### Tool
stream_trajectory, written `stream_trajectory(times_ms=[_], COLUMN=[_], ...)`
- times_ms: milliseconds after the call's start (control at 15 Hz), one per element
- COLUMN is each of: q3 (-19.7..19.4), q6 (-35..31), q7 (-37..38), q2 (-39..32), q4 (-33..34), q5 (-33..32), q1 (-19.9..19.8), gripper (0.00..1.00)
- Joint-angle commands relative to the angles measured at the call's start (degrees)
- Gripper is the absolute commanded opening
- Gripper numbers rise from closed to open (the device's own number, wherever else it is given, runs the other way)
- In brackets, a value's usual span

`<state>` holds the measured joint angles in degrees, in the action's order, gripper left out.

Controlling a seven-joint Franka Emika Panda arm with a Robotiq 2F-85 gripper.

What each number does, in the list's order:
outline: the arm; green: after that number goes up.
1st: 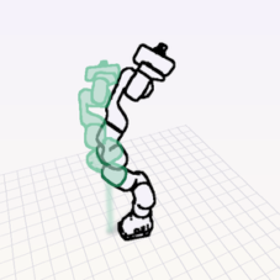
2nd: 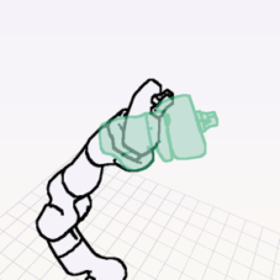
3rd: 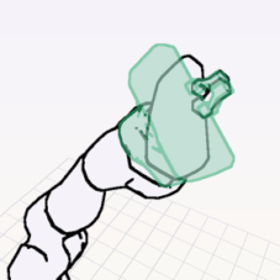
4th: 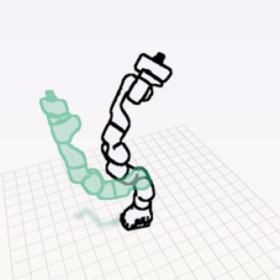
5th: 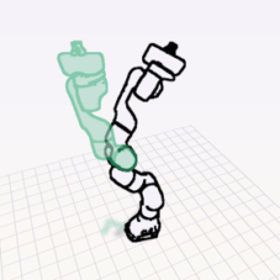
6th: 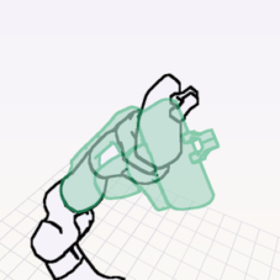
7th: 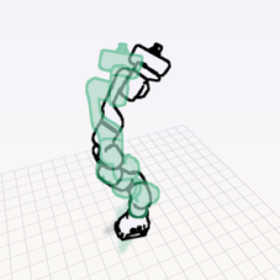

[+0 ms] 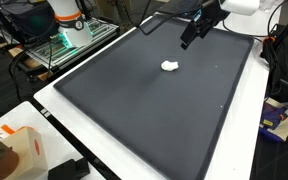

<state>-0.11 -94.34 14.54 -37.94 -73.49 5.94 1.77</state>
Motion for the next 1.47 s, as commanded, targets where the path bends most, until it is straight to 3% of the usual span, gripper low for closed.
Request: stream_trajectory(times_ms=[0, 733, 1000, 1400], q3=[0.23, 0.67, 0.67, 0.38], q6=[2.84, 22.7, 24.19, 23.73], q7=[-0.99, 0.15, 0.52, 0.64], q2=[-1.17, -16.07, -20.79, -25.39], q4=[2.24, 27.74, 34.19, 37.89], q5=[0.89, 2.49, 2.66, 2.17], q1=[-0.39, -1.25, -1.29, -1.23], gripper=[1.0, 1.0, 1.0, 1.0])
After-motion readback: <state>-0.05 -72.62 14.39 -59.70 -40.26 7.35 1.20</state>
